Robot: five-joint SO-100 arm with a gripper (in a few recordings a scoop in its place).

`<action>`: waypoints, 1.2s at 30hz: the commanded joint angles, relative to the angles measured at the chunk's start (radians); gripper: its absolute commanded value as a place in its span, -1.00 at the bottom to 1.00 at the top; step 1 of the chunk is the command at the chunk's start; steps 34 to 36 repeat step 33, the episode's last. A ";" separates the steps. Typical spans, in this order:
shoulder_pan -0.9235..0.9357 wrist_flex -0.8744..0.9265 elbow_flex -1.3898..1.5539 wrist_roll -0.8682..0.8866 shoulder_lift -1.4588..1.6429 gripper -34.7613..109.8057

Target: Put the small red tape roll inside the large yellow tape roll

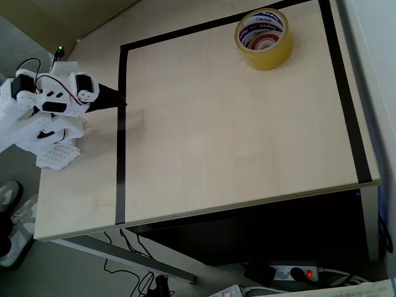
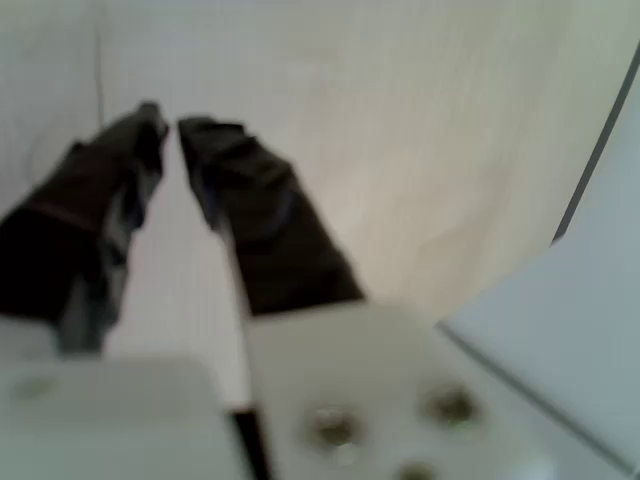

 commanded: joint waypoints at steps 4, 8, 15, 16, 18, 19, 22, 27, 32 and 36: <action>-0.066 0.028 0.103 0.034 -0.008 -0.52; -0.072 0.028 0.103 0.034 -0.008 -0.52; -0.077 0.028 0.103 0.034 -0.009 -0.52; -0.081 0.028 0.103 0.034 -0.009 -0.52; -0.103 0.026 0.104 0.034 -0.009 -0.52; -0.101 0.026 0.104 0.034 -0.009 -0.52; -0.150 0.026 0.104 0.034 -0.009 -0.52; -0.163 0.026 0.104 0.034 -0.009 -0.52; -0.163 0.026 0.104 0.034 -0.009 -0.52; -0.163 0.026 0.104 0.034 -0.009 -0.52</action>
